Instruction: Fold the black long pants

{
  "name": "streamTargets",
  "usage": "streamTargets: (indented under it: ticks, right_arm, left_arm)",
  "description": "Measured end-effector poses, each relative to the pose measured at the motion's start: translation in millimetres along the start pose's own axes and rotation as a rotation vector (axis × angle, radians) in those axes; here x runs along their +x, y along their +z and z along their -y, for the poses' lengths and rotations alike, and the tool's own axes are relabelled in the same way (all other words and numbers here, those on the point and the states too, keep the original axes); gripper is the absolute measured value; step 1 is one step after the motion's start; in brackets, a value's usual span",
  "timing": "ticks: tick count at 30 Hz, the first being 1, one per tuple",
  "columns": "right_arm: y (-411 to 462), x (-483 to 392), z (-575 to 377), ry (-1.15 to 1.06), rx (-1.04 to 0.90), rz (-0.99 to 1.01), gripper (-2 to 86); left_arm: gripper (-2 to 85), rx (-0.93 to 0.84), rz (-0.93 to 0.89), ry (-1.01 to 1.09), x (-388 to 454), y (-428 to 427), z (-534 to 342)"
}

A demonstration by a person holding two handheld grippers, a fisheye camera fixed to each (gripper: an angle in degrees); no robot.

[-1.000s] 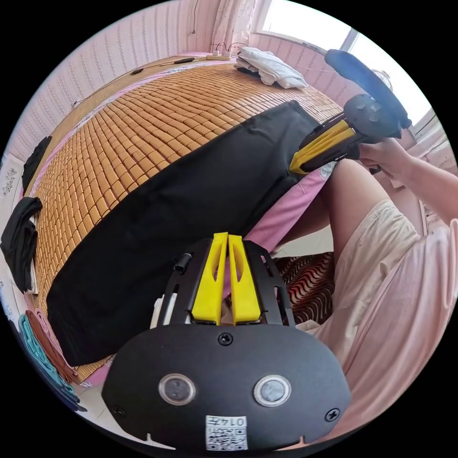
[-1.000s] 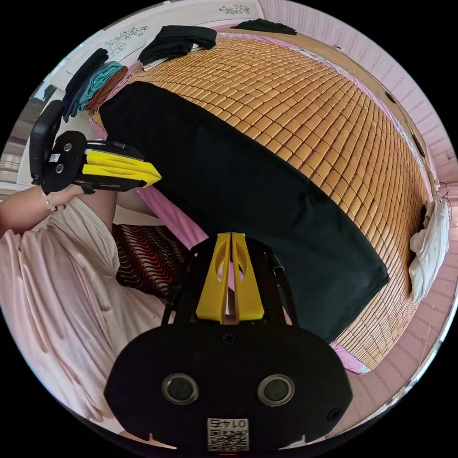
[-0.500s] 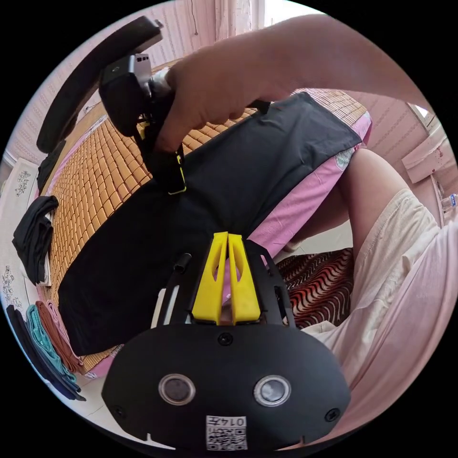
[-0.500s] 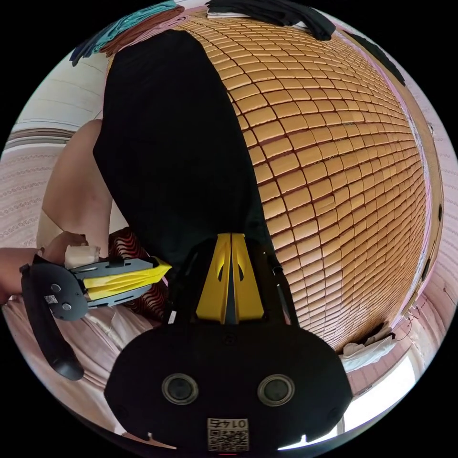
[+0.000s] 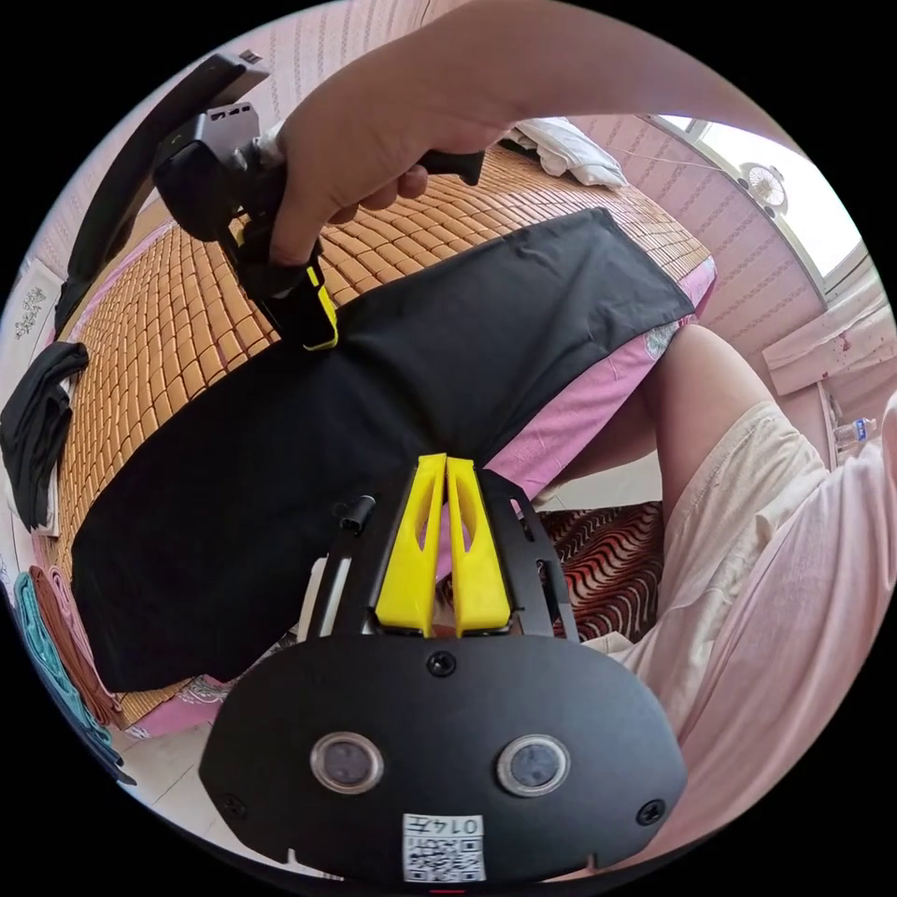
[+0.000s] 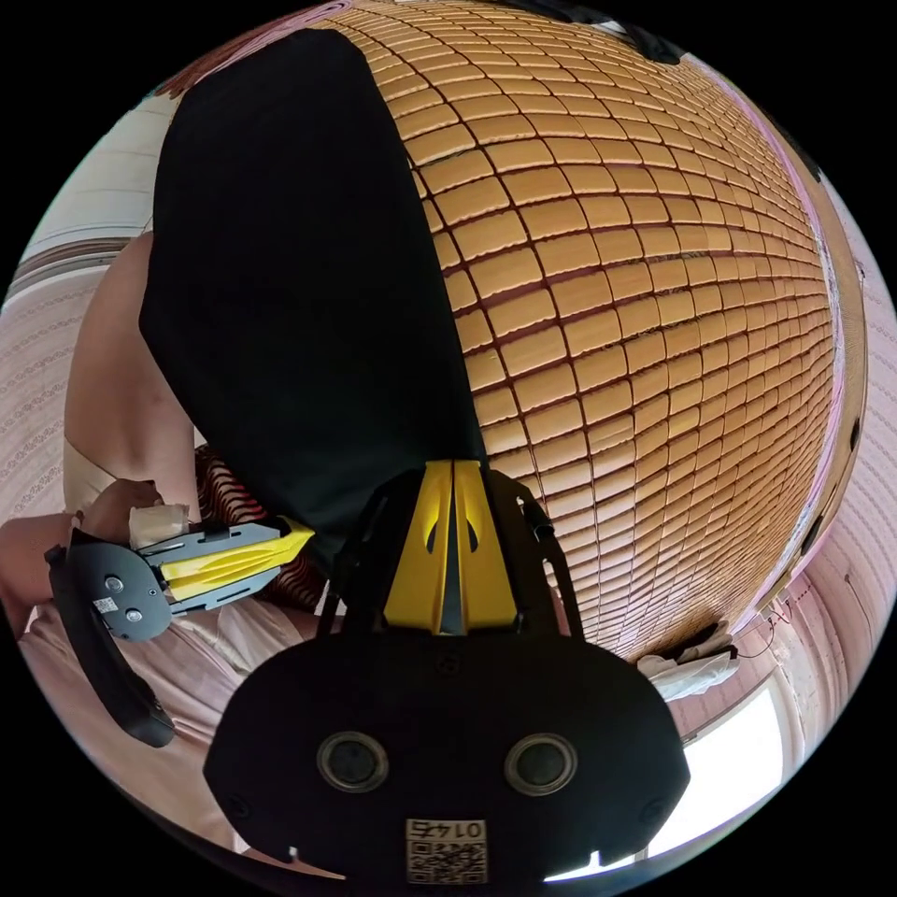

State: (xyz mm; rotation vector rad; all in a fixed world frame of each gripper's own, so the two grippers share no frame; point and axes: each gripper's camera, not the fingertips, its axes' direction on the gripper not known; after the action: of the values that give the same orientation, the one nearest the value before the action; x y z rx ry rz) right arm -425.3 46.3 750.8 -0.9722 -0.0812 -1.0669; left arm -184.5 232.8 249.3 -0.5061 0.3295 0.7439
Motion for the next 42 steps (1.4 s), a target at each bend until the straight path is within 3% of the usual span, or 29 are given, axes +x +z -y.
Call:
streamTargets:
  ticks: [5, 8, 14, 18, 24, 27, 31, 35, 39, 42]
  right_arm:
    - [0, -7, 6, -0.004, 0.039, -0.016, -0.5]
    - [-5, -5, 2, -0.008, 0.090, 0.028, -0.6]
    - [-63, -16, 25, -0.106, 0.287, 0.055, -0.9]
    - [-110, -36, 82, -0.193, 0.413, 0.056, -0.4]
    - [-142, -70, 190, -0.277, 0.437, 0.119, 9.5]
    - [-149, -80, 230, -0.277, 0.463, 0.116, 10.3]
    - [-136, -76, 261, -0.207, 0.359, 0.138, 9.7]
    - [-150, -73, 244, -0.269, 0.419, 0.203, 3.8]
    - [-172, -80, 209, -0.570, 0.505, 0.343, 1.5]
    - [-186, -85, 186, -0.753, 0.534, 0.405, 1.0]
  left_arm:
    - [-1.0, 0.056, -0.025, 0.001, -18, -3, -26]
    - [-0.9, 0.092, -0.185, -0.056, -49, -14, -52]
    - [0.5, 0.462, -0.276, -0.466, -158, -80, -174]
    - [4.6, 0.628, -0.107, -0.661, -231, -127, -275]
    - [7.7, 0.499, 0.162, -0.722, -319, -145, -345]
    - [8.7, 0.419, 0.241, -0.714, -352, -140, -349]
    - [9.4, 0.371, 0.208, -0.744, -389, -123, -351]
    - [6.6, 0.305, 0.190, -0.759, -406, -110, -353]
    - [5.3, 0.321, 0.184, -0.754, -407, -119, -361]
    - [7.0, 0.411, 0.203, -0.558, -388, -147, -364]
